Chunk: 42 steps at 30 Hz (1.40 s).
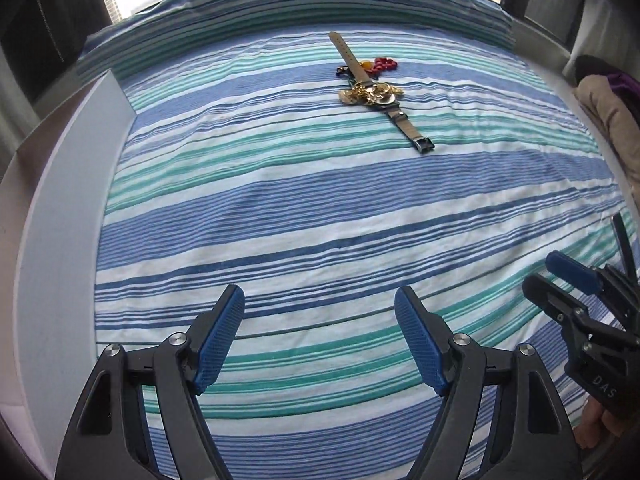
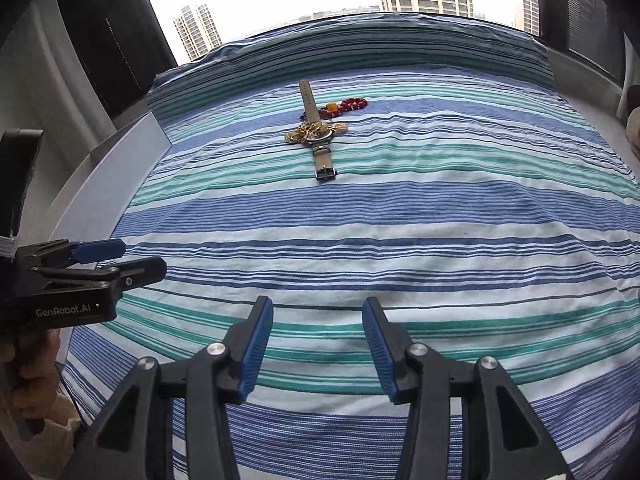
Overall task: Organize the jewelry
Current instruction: 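Move both tools back over the watch and gold pieces on the bed, then grasp the watch by its face with the left tool while the right tool grasps the gold chain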
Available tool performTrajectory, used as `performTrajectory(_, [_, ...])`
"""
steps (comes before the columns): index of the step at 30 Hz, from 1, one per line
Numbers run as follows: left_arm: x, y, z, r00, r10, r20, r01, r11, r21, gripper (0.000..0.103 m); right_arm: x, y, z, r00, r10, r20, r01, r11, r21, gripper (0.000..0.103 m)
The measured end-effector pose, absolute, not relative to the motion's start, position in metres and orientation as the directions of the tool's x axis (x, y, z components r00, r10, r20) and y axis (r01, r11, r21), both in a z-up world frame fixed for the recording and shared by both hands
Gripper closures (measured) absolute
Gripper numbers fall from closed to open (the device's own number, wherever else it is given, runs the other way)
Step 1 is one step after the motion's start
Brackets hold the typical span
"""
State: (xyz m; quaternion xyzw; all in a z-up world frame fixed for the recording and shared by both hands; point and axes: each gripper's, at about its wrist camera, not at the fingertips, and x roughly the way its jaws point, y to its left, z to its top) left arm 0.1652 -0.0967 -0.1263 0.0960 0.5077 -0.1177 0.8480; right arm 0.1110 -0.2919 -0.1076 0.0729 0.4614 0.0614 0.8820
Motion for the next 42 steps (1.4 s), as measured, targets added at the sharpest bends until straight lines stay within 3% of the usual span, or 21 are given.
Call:
performTrajectory(7, [0.173, -0.099, -0.127, 0.455, -0.108, -0.884, 0.294, 0.955, 0.035, 0.024, 0.110, -0.294, -0.111, 0.562, 0.163, -0.811, -0.030, 0.984, 0.177, 0.056])
performTrajectory(15, [0.245, -0.134, -0.125, 0.371, -0.373, -0.850, 0.290, 0.917, -0.276, 0.018, 0.100, -0.301, -0.118, 0.560, 0.171, -0.811, 0.005, 0.978, 0.210, 0.055])
performTrajectory(17, [0.271, -0.156, -0.132, 0.361, -0.376, -0.854, 0.291, 0.915, -0.280, 0.018, 0.096, -0.303, -0.118, 0.564, 0.179, -0.806, 0.006, 0.975, 0.220, 0.055])
performTrajectory(21, [0.314, -0.205, -0.154, 0.371, -0.277, -0.886, 0.290, 0.941, -0.174, 0.020, 0.088, -0.305, -0.119, 0.563, 0.199, -0.802, -0.001, 0.971, 0.240, 0.055])
performTrajectory(24, [0.326, -0.225, -0.172, 0.413, -0.173, -0.894, 0.254, 0.965, -0.070, 0.032, 0.082, -0.308, -0.120, 0.561, 0.209, -0.801, 0.003, 0.967, 0.254, 0.055])
performTrajectory(25, [0.325, -0.229, -0.172, 0.438, -0.142, -0.888, 0.256, 0.966, -0.029, 0.056, 0.080, -0.310, -0.120, 0.561, 0.213, -0.800, 0.003, 0.966, 0.259, 0.055])
performTrajectory(26, [0.322, -0.231, -0.172, 0.448, -0.135, -0.884, 0.267, 0.964, -0.011, 0.063, 0.078, -0.311, -0.120, 0.561, 0.215, -0.799, 0.004, 0.965, 0.262, 0.055])
performTrajectory(27, [0.319, -0.230, -0.171, 0.439, -0.158, -0.884, 0.278, 0.960, -0.033, 0.083, 0.076, -0.313, -0.120, 0.562, 0.215, -0.799, 0.006, 0.964, 0.264, 0.055])
performTrajectory(35, [0.248, -0.161, -0.166, 0.305, -0.328, -0.894, 0.357, 0.910, -0.212, 0.088, 0.074, -0.322, -0.111, 0.585, 0.217, -0.781, 0.018, 0.960, 0.280, 0.055])
performTrajectory(42, [0.163, -0.088, -0.173, 0.268, -0.317, -0.910, 0.391, 0.899, -0.198, 0.088, 0.097, -0.307, -0.099, 0.564, 0.239, -0.790, -0.031, 0.962, 0.270, 0.055])
